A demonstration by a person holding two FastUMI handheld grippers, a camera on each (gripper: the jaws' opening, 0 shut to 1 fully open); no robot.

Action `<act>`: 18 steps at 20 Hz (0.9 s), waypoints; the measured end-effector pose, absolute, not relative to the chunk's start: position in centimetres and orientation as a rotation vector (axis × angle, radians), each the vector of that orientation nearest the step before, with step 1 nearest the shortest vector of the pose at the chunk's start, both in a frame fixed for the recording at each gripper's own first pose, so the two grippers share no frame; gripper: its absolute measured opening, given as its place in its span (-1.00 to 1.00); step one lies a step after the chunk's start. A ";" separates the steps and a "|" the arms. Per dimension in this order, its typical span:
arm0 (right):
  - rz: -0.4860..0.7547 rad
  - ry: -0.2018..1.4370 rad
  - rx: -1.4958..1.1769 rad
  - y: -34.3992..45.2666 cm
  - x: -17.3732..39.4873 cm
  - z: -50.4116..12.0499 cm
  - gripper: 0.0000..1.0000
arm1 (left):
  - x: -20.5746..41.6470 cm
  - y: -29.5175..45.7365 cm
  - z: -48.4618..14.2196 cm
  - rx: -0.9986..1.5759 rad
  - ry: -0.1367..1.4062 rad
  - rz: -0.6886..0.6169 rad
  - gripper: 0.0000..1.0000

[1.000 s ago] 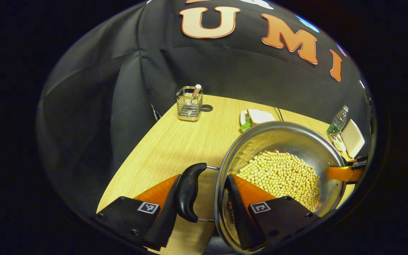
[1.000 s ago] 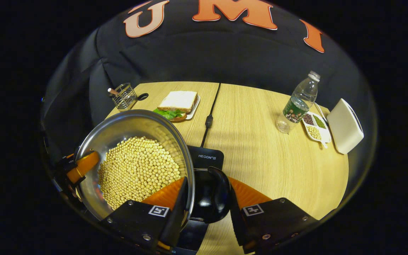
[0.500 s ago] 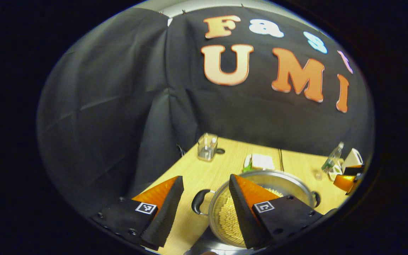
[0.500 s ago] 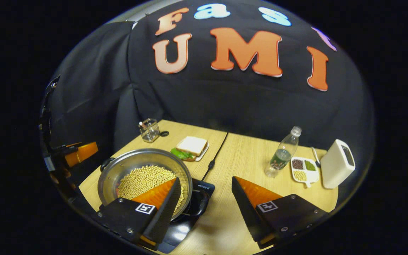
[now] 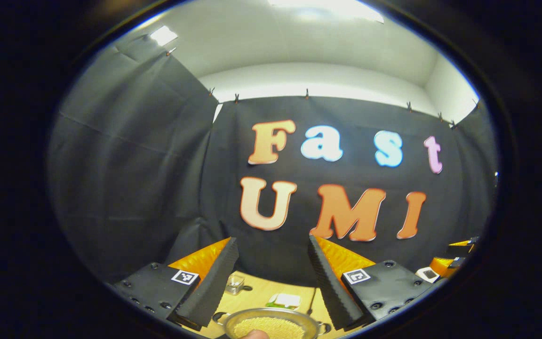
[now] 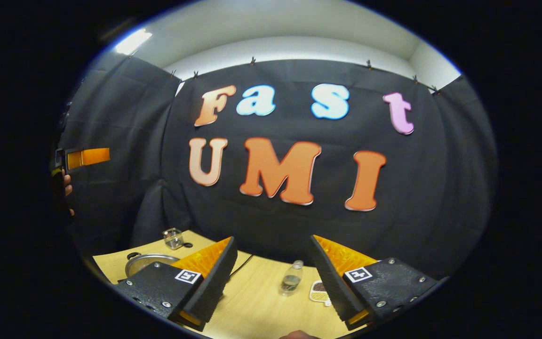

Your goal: First push the handle of the pot to place it horizontally, then grasp the pot with both hands and set it on the induction cooktop.

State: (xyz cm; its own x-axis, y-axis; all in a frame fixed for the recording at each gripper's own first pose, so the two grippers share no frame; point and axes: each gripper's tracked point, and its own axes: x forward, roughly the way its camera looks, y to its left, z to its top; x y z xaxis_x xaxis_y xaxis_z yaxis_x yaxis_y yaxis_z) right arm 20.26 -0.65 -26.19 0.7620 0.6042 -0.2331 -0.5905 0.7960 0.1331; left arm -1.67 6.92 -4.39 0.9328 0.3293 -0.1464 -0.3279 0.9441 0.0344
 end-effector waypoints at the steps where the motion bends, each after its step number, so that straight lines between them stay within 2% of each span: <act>1: 0.625 0.241 0.055 -2.8 21.4 -24.7 0.84 | -1.0 5.5 -1.9 -0.004 0.118 0.319 0.93; 3: 0.573 0.183 0.058 -6.0 23.3 -22.3 0.96 | -0.7 4.1 1.0 -0.017 0.070 0.286 0.93; 4: 0.541 0.163 0.057 -7.4 24.1 -21.3 0.91 | -0.6 3.8 2.0 -0.017 0.048 0.274 0.93; 6: 0.496 0.125 0.045 -10.2 25.4 -19.6 0.96 | 0.2 3.1 3.7 -0.010 0.016 0.252 0.92; 7: 0.478 0.113 0.036 -10.6 25.5 -19.0 0.90 | 0.5 2.7 4.3 -0.005 0.003 0.242 0.92; 8: 0.467 0.102 0.026 -11.4 25.8 -18.4 0.96 | 0.7 2.6 4.7 0.003 -0.005 0.238 0.92; 13: 0.411 0.061 0.022 -15.4 26.1 -15.3 0.89 | 0.3 1.5 6.3 0.012 -0.060 0.182 0.93; 18: 0.361 -0.017 -0.002 -19.1 26.7 -11.5 0.94 | -0.3 1.0 8.2 0.008 -0.118 0.138 0.92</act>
